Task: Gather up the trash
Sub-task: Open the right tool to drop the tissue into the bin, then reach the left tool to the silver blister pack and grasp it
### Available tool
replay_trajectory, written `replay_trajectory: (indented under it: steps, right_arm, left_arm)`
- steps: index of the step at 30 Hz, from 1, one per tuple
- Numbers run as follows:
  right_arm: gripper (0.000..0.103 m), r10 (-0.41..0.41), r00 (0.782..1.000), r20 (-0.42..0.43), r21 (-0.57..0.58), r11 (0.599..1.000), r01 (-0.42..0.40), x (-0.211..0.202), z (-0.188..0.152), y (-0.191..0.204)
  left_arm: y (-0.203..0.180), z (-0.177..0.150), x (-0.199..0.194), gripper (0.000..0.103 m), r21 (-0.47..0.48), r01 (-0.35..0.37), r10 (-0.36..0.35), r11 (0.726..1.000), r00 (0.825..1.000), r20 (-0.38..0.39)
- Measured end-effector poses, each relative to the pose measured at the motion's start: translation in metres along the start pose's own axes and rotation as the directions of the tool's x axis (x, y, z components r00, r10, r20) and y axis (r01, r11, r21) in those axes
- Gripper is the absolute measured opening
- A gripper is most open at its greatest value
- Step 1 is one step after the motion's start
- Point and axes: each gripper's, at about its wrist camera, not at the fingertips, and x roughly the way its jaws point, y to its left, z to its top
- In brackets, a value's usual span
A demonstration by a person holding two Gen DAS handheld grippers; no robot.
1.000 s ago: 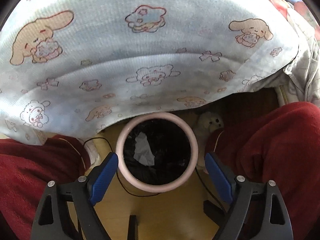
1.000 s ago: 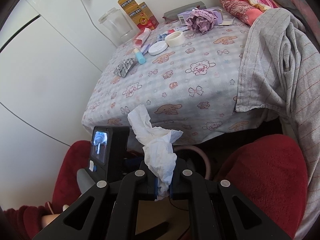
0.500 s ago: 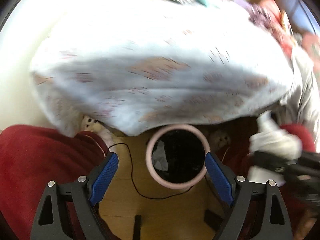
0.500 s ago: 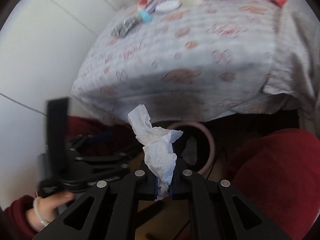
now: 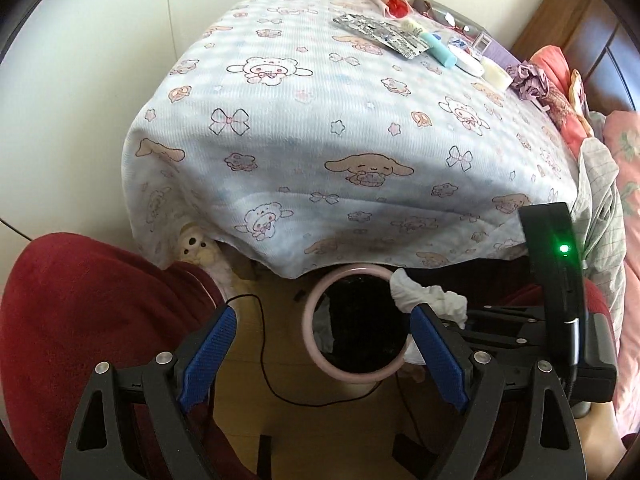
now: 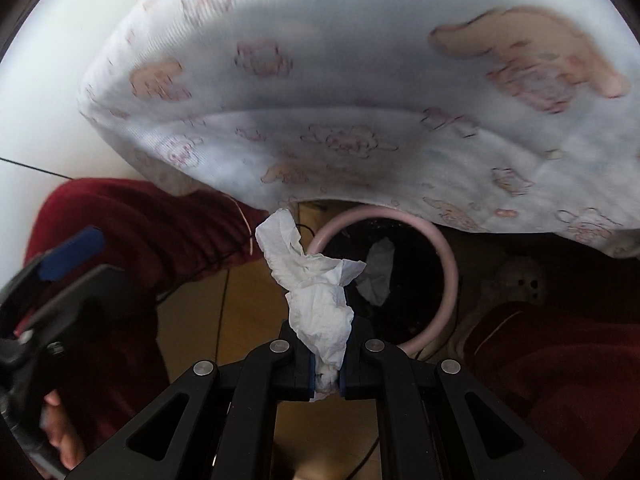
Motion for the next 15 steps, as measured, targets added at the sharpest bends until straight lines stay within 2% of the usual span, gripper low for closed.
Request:
replay_trajectory:
  steps: [4,5,7,8,9,10,11,15]
  right_arm:
    - [0.007,-0.001,1.000,-0.010,-0.005,1.000,0.000,0.0066,-0.0013,0.0002]
    - [0.010,-0.003,1.000,-0.008,-0.007,1.000,0.003,0.0071,-0.0013,0.0005]
    - [0.027,0.000,1.000,-0.002,-0.010,1.000,0.000,0.0078,-0.0009,0.0014]
    - [0.053,-0.003,1.000,0.001,-0.011,1.000,0.003,0.0078,-0.0003,0.0027]
    - [0.082,-0.014,1.000,0.005,-0.013,1.000,0.014,0.0073,0.0004,0.0041]
    - [0.092,-0.030,0.999,0.014,-0.020,0.999,0.031,0.0058,0.0005,0.0056]
    - [0.098,-0.043,0.999,0.027,-0.024,0.999,0.044,0.0039,0.0016,0.0072]
    - [0.098,-0.047,0.998,0.044,-0.020,0.999,0.048,-0.0002,0.0027,0.0085]
  left_arm:
    - [-0.0001,-0.0009,0.0038,0.089,0.005,-0.003,0.003,1.000,1.000,0.003]
    - [0.0008,-0.0022,0.0047,0.089,0.004,-0.002,0.002,1.000,1.000,0.002]
    - [0.0005,-0.0020,0.0045,0.089,0.005,-0.002,0.002,1.000,1.000,0.001]
    - [0.0007,-0.0023,0.0040,0.089,0.006,-0.001,0.001,1.000,1.000,0.002]
    - [0.0005,-0.0023,0.0038,0.089,0.006,-0.002,0.002,1.000,1.000,0.003]
    - [0.0006,-0.0023,0.0034,0.089,0.007,-0.002,0.002,1.000,1.000,0.004]
    - [0.0009,-0.0025,0.0033,0.089,0.008,-0.001,0.001,1.000,1.000,0.005]
    - [0.0008,-0.0029,0.0027,0.089,0.009,0.001,-0.001,1.000,1.000,0.009]
